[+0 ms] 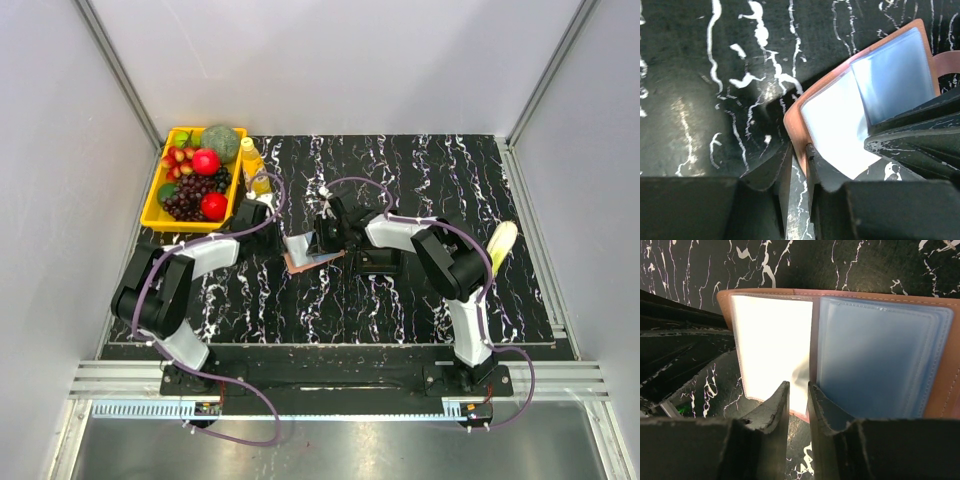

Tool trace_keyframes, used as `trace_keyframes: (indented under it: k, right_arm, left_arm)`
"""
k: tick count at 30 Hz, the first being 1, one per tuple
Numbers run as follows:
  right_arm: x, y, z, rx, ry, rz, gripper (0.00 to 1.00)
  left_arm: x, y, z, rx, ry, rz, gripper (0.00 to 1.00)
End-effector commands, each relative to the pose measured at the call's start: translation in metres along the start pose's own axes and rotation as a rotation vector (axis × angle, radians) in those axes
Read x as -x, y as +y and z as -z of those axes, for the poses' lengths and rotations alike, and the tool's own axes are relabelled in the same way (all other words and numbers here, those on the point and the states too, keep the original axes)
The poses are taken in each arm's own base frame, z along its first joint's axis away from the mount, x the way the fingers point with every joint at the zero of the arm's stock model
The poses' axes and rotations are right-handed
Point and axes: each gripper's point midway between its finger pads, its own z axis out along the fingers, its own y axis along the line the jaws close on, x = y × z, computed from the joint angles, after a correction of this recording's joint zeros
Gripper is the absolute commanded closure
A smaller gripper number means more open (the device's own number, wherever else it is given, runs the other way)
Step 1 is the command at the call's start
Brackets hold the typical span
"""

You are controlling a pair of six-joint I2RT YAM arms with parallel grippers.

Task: Put the credit cards into the card holder
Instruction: Open the card holder at the center of the board.

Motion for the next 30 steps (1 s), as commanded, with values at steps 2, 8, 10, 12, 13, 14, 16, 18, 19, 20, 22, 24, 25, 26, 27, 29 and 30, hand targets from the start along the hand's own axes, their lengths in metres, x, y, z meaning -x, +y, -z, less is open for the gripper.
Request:
trace_keyframes:
  k: [2,8,10,12,13,14,16,18,19,20,22,24,25,26,27,29,30]
  right_arm:
    - [-0.012,-0.019,-0.013,-0.07,0.028,-0.007,0.73]
    - [-0.008,-0.015,-0.011,-0.056,0.017,-0.01,0.73]
    - [-0.006,-0.014,-0.01,-0.055,0.01,-0.011,0.73]
    - [-0.002,-0.008,-0.006,-0.047,-0.003,-0.009,0.73]
    - [-0.001,-0.007,-0.005,-0.045,-0.008,-0.009,0.73]
    - [0.002,-0.006,-0.003,-0.046,-0.018,-0.009,0.73]
    - [0.003,-0.005,-0.002,-0.045,-0.026,-0.008,0.73]
    - [0.004,-0.006,-0.001,-0.05,-0.031,-0.012,0.73]
    - [0.004,-0.005,0.0,-0.05,-0.03,-0.012,0.73]
    - [0.004,-0.006,0.0,-0.052,-0.032,-0.015,0.73]
    - [0.004,-0.006,0.0,-0.052,-0.035,-0.015,0.73]
    - [0.006,-0.008,0.002,-0.064,-0.044,-0.016,0.73]
    - [0.008,-0.008,0.003,-0.071,-0.054,-0.015,0.73]
    - [0.009,-0.009,0.005,-0.083,-0.063,-0.014,0.73]
    - [0.013,-0.009,0.008,-0.089,-0.079,-0.012,0.73]
    - [0.021,-0.009,0.017,-0.112,-0.113,-0.001,0.7]
    - [0.026,-0.01,0.021,-0.129,-0.134,0.012,0.68]
  left_arm:
    - [0.026,0.014,0.032,0.085,-0.118,0.042,0.74]
    - [0.059,-0.013,0.07,-0.042,-0.312,0.097,0.68]
    - [0.063,-0.036,0.074,-0.169,-0.323,0.093,0.67]
    - [0.06,-0.048,0.065,-0.229,-0.277,0.102,0.68]
    - [0.057,-0.051,0.058,-0.243,-0.248,0.112,0.69]
    - [0.051,-0.053,0.05,-0.255,-0.213,0.118,0.71]
    - [0.041,-0.05,0.037,-0.252,-0.17,0.142,0.75]
    - [0.034,-0.05,0.028,-0.26,-0.145,0.153,0.76]
    - [0.031,-0.05,0.024,-0.26,-0.133,0.157,0.76]
    - [0.026,-0.049,0.018,-0.257,-0.119,0.16,0.77]
    - [0.022,-0.049,0.011,-0.261,-0.115,0.156,0.76]
    - [0.015,-0.045,0.001,-0.24,-0.089,0.164,0.78]
    - [0.01,-0.043,-0.003,-0.234,-0.072,0.166,0.78]
    - [0.005,-0.04,-0.007,-0.219,-0.056,0.169,0.79]
    - [0.001,-0.035,-0.011,-0.198,-0.041,0.175,0.81]
    - [-0.008,-0.024,-0.016,-0.152,-0.018,0.175,0.82]
    - [-0.012,-0.02,-0.017,-0.131,-0.011,0.173,0.83]
